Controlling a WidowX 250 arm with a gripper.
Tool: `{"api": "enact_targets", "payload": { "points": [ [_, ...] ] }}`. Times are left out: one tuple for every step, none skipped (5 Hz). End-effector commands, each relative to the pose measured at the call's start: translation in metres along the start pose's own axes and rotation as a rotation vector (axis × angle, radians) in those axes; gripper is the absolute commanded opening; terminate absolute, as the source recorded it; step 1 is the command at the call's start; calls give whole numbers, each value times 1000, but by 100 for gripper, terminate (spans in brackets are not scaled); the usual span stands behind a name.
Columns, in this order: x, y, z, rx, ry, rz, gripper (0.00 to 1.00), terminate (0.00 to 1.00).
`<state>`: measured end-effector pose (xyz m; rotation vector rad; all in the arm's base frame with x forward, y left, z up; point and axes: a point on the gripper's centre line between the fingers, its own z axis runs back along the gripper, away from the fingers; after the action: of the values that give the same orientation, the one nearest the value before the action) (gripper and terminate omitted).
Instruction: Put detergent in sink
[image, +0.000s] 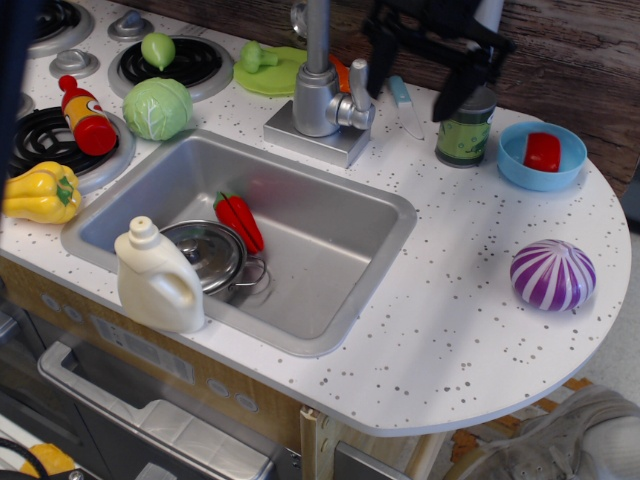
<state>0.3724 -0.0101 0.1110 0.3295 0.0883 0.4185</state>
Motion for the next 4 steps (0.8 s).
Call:
{"api": "enact_targets", "payload": {
  "points": [
    [-24,96,17,109,-21,401,100,0],
    [-43,131,9,105,42,606,100,0],
    [-61,148,-7,56,-7,901,100,0],
    [-78,144,-26,-28,-49,1079,100,0]
  ]
}}
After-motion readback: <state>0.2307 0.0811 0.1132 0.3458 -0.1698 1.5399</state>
